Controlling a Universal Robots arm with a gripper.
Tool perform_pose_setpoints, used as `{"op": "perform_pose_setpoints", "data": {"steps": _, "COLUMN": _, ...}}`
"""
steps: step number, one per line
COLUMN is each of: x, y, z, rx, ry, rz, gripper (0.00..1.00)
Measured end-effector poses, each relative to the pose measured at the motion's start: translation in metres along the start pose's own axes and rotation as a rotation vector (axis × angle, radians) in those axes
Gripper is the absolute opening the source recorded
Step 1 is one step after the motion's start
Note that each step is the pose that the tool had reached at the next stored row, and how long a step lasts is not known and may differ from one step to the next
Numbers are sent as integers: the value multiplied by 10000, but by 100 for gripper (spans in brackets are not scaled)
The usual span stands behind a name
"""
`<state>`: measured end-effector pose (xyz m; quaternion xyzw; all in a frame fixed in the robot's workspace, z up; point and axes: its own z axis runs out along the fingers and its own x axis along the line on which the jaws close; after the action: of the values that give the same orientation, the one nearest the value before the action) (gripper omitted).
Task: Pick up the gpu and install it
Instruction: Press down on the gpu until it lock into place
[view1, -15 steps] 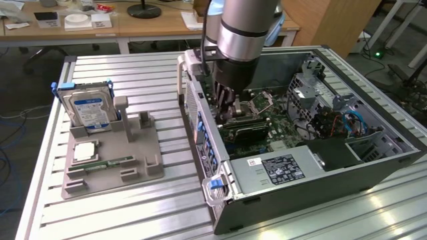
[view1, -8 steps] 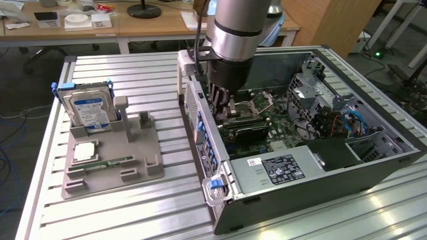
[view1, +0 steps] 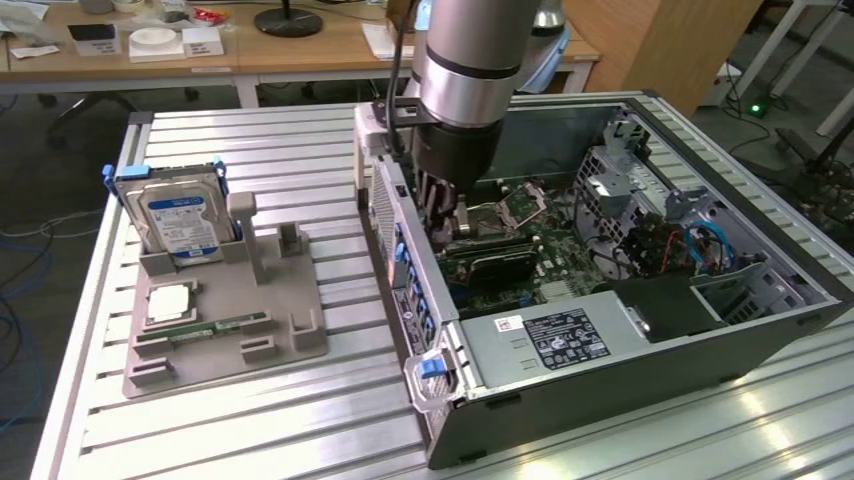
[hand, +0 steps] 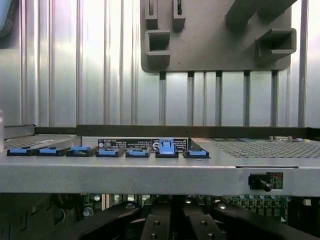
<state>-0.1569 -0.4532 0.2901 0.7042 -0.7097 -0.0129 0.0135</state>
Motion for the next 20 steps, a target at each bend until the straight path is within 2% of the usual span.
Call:
{"op": "perform_pose_setpoints", "data": {"steps": 3, "x": -2, "y": -29, "z": 57, "rx": -4, "ry": -6, "rz": 7, "gripper": 10}}
{"op": "perform_pose_setpoints", "data": {"steps": 6, "x": -10, "y": -100, "z": 90, "rx": -3, "ry": 2, "rz": 2, "gripper": 10}}
{"op": "perform_pose_setpoints", "data": {"steps": 11, "x": -42, "y": -211, "z": 124, "rx": -4, "ry": 1, "rz": 1, "gripper": 10}}
{"op": "perform_pose_setpoints", "data": {"steps": 20, "x": -66, "y": -361, "z": 166, "rx": -3, "ry": 11, "rz": 1, "gripper": 10}}
